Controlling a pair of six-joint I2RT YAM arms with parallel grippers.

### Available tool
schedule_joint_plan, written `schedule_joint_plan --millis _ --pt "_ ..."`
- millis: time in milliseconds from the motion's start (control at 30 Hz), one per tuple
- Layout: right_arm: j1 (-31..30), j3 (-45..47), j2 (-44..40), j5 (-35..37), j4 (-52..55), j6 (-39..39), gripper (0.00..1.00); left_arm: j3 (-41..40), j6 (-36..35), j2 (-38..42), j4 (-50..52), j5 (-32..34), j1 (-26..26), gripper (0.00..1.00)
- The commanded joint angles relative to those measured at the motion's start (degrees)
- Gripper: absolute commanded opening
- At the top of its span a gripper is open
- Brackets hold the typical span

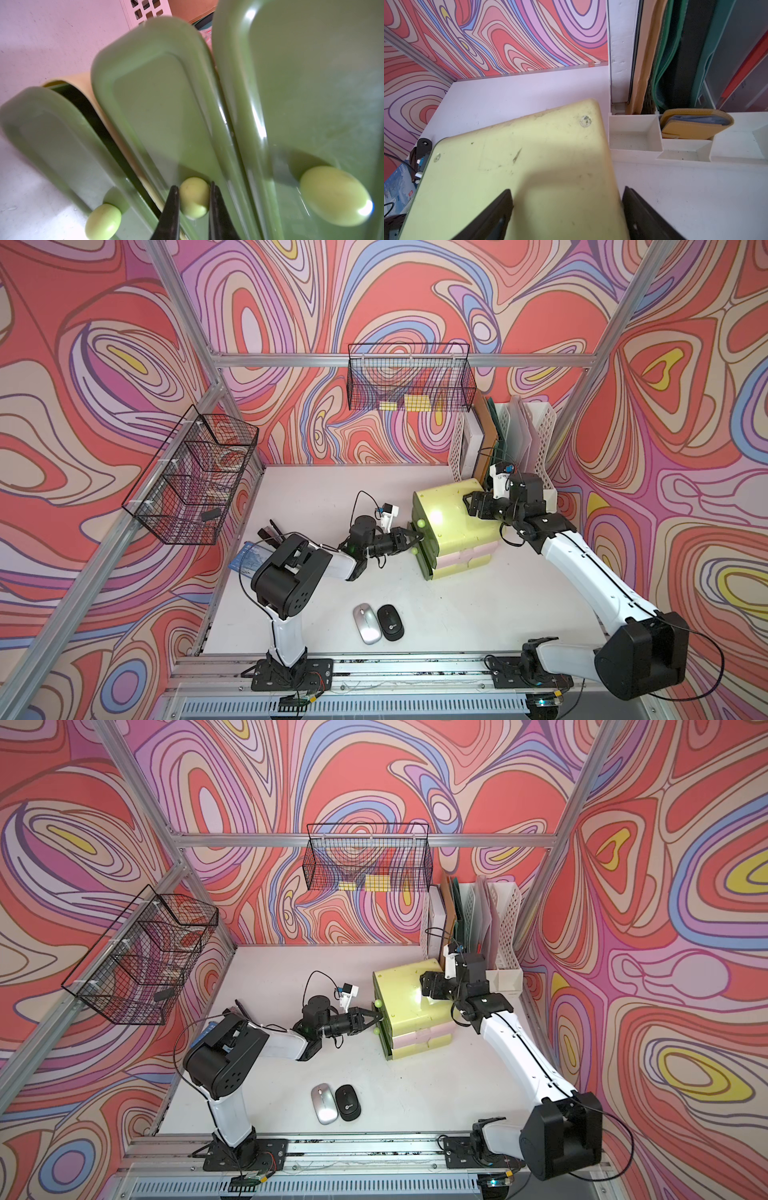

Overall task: Take the mice out of the drawer
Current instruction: Open the drawer in the storage box.

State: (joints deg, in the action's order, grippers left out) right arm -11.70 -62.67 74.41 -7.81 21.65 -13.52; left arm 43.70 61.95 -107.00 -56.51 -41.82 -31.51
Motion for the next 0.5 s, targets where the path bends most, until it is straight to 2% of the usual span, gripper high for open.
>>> schedule_joint_plan --millis 0,467 --pt "-0.7 1.1 1.6 -1.7 2.9 -0.6 0.87 -0.7 -0.3 0.5 -3.1 0.3 -0.9 0.03" --pt "-0.7 1.2 1.6 -1.6 2.8 -0.5 0.87 -8.5 -2.8 6.6 -0.4 2.4 -0.1 0.02"
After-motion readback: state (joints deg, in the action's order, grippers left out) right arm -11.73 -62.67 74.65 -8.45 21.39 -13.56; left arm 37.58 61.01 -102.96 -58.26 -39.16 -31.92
